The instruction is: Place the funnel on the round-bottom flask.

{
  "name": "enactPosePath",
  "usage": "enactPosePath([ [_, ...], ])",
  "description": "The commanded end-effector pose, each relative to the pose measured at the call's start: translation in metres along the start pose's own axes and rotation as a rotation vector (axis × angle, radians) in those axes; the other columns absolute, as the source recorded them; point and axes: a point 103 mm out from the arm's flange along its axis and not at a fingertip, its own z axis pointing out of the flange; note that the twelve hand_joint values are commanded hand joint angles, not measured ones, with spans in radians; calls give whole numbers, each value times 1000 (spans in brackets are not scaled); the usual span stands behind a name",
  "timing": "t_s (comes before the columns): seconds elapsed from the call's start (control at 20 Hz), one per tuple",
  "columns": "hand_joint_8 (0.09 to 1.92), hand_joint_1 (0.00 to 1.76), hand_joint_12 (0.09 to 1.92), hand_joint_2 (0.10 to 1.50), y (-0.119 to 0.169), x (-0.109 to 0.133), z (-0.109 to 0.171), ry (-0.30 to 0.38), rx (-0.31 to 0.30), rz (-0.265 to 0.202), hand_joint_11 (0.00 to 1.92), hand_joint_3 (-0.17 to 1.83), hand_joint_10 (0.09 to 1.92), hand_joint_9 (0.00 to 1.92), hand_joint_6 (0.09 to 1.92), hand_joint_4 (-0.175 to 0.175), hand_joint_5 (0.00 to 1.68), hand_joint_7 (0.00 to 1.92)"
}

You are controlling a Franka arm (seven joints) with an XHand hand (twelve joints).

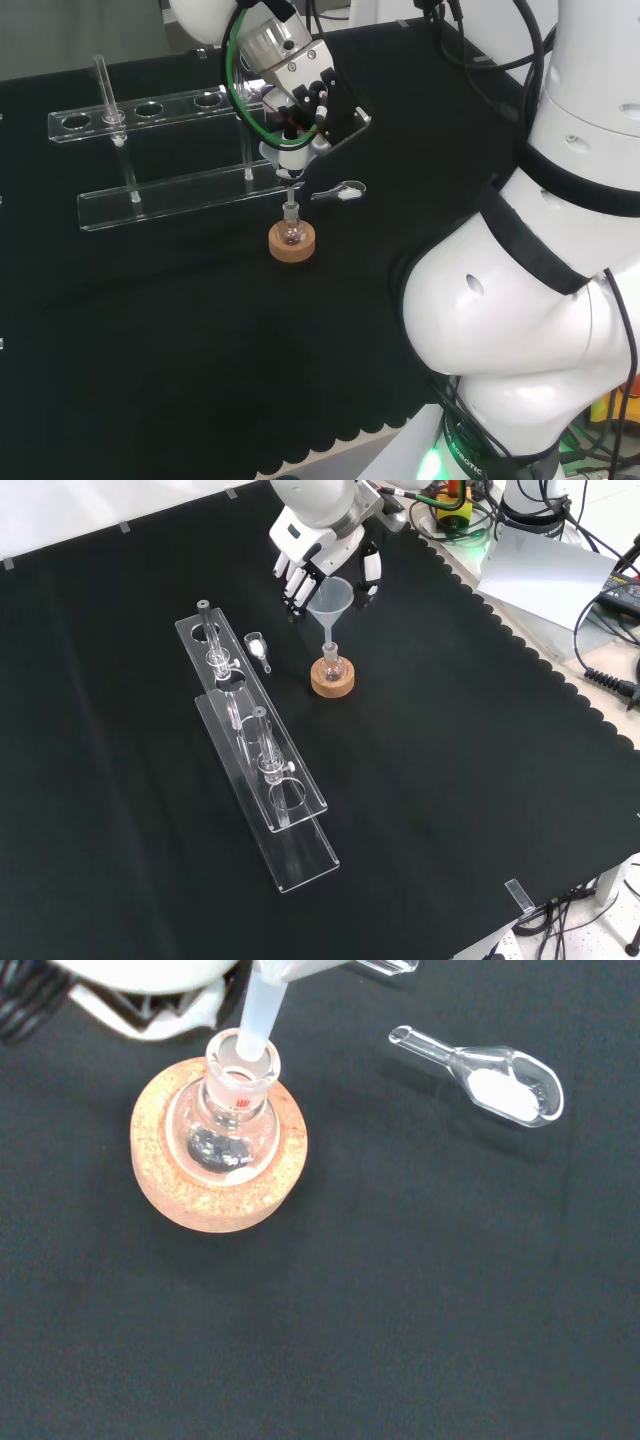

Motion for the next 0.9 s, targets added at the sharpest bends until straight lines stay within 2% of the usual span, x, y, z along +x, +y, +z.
enactPosePath([
  [0.05,659,918,1285,697,0,0,0,-3,3,-2,551,798,456,964,600,-37,537,534],
  [0.9,661,918,1284,697,11,1,10,6,21,-9,551,798,457,961,604,-37,537,533],
])
